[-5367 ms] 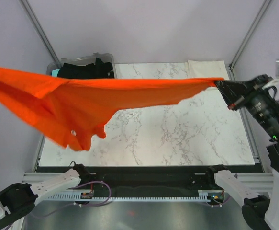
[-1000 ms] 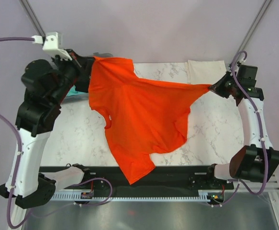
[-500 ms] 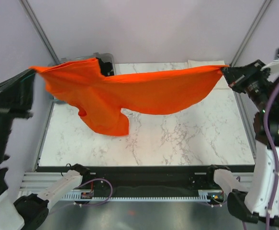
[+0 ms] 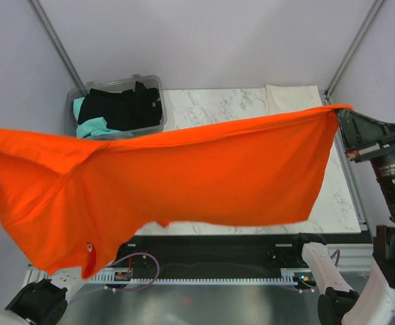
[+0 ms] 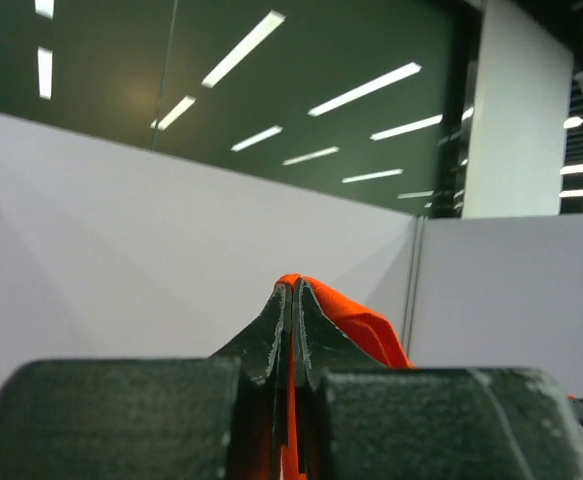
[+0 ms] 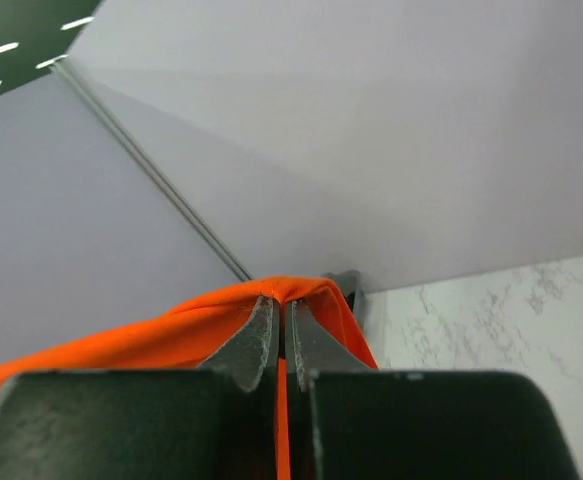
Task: Fold and stack the t-shirts
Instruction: Flatten the tshirt out
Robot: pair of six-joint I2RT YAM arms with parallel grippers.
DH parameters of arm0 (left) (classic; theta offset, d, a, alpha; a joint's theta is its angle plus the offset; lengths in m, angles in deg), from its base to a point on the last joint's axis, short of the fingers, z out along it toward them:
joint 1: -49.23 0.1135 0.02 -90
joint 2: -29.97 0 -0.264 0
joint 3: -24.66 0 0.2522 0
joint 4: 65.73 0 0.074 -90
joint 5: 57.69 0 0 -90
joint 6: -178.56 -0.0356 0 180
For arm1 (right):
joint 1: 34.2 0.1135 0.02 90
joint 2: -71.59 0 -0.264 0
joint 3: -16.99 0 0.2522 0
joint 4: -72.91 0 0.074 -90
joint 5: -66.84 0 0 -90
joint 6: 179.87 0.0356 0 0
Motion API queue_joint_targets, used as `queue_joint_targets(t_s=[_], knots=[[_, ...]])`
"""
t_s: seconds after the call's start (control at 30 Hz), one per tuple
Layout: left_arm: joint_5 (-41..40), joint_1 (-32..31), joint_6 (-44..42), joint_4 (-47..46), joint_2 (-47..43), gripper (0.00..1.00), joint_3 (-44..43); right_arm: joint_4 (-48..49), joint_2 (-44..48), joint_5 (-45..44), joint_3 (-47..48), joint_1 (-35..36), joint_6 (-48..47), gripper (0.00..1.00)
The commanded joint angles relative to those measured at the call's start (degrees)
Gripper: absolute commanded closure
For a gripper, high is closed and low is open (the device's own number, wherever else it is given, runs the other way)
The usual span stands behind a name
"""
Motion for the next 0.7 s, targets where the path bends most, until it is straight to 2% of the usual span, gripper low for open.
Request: queue_joint_targets(t_s=[0.0, 0.13, 0.2, 0.23, 0.3, 0.33, 0.43, 0.5, 0.53, 0.67], knots=[[-4.3, -0.6, -5.2, 0.7, 7.7, 0.98, 6.3, -1.3, -4.7, -3.9, -6.7, -0.1, 1.6, 1.00], [-5.7, -0.6, -7.9, -2.2, 10.1, 0.98, 19.3, 2.1, -5.7, -6.4, -18.4, -0.2, 1.2, 1.00], [-5.9, -0.6, -9.6, -4.7, 11.2, 0.98, 25.3, 6.4, -5.9, -7.4, -27.6, -0.2, 0.8, 1.00], [-7.1, -0.5, -9.9, -8.9, 11.5, 0.98, 32.3, 7.6, -7.1, -7.8, -30.4, -0.2, 0.9, 1.00], [-7.1, -0.5, -11.7, -13.9, 12.1, 0.98, 39.9, 10.9, -8.9, -8.1, -36.9, -0.1, -0.5, 1.00], [-7.6, -0.6, -12.3, -17.1, 13.6, 0.98, 47.2, 12.2, -11.1, -8.8, -38.8, 0.1, -1.5, 1.00], [-9.4, -0.4, -13.1, -27.6, 20.6, 0.98, 57.6, 17.2, -17.4, -12.3, -44.8, 0.6, -4.5, 1.00], [-9.4, 0.1, -12.8, -33.9, 26.6, 0.98, 60.0, 22.4, -22.2, -14.1, -47.8, 0.7, -7.0, 1.00], [-9.4, 0.1, -12.8, -35.0, 33.2, 0.98, 60.0, 25.2, -27.7, -14.5, -48.3, 0.7, -8.0, 1.00], [-7.9, 0.6, -11.0, -35.2, 46.9, 0.98, 53.6, 28.0, -43.6, -13.8, -44.0, -0.6, -12.3, 1.00]])
